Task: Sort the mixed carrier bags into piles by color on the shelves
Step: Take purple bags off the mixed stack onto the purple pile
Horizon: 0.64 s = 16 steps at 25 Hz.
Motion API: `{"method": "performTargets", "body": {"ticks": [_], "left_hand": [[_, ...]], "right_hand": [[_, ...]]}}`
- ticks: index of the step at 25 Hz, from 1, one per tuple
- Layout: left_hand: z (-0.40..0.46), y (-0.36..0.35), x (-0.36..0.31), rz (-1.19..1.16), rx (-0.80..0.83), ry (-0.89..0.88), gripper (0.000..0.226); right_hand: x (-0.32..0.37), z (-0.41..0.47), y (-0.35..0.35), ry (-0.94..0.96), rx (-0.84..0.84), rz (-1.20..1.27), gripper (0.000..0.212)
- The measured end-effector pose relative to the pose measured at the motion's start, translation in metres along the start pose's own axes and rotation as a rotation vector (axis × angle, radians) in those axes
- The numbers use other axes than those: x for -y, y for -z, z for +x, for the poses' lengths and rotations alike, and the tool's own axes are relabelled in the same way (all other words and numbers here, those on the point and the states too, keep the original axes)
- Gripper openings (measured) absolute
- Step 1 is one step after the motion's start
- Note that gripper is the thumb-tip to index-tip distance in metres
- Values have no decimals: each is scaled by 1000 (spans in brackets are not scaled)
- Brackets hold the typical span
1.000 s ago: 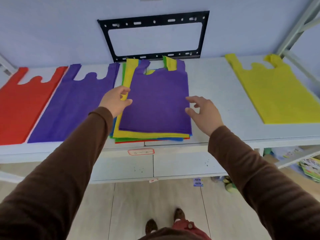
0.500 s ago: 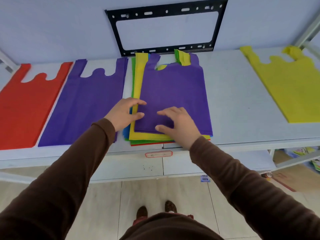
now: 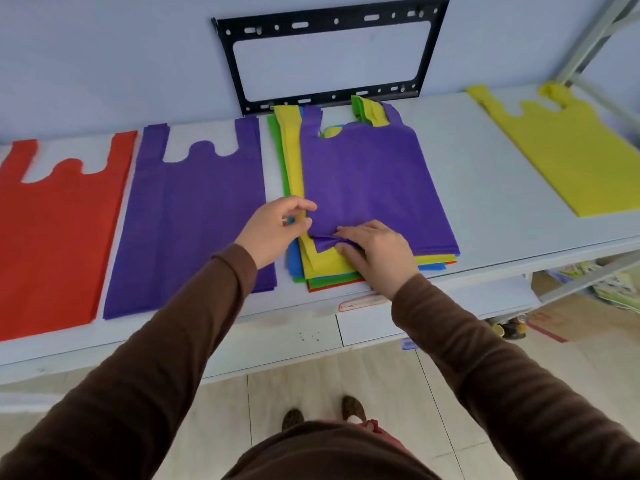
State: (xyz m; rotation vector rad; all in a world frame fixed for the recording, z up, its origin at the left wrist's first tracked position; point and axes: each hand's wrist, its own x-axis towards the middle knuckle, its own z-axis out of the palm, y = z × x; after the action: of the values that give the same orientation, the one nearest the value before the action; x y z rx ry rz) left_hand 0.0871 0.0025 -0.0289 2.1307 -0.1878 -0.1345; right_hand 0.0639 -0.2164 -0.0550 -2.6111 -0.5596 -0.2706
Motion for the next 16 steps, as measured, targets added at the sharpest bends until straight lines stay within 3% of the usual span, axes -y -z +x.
{"method": "performTargets", "body": {"ticks": [9,11,13,16], "left_hand": [[9,4,-16,61,-92,54,31],[17,2,-27,-109,-81,177,50],[28,-1,-38,-447,29,317,65],[46,-12,-49,-713,153,389,75]], "right_hand": [[4,4,5,-258,-50,438,24],[5,2,15,-248,-137,474,23],[7,-1,26,-229,-181,486,23],[5,-11,38,-205,-118,512,25]]}}
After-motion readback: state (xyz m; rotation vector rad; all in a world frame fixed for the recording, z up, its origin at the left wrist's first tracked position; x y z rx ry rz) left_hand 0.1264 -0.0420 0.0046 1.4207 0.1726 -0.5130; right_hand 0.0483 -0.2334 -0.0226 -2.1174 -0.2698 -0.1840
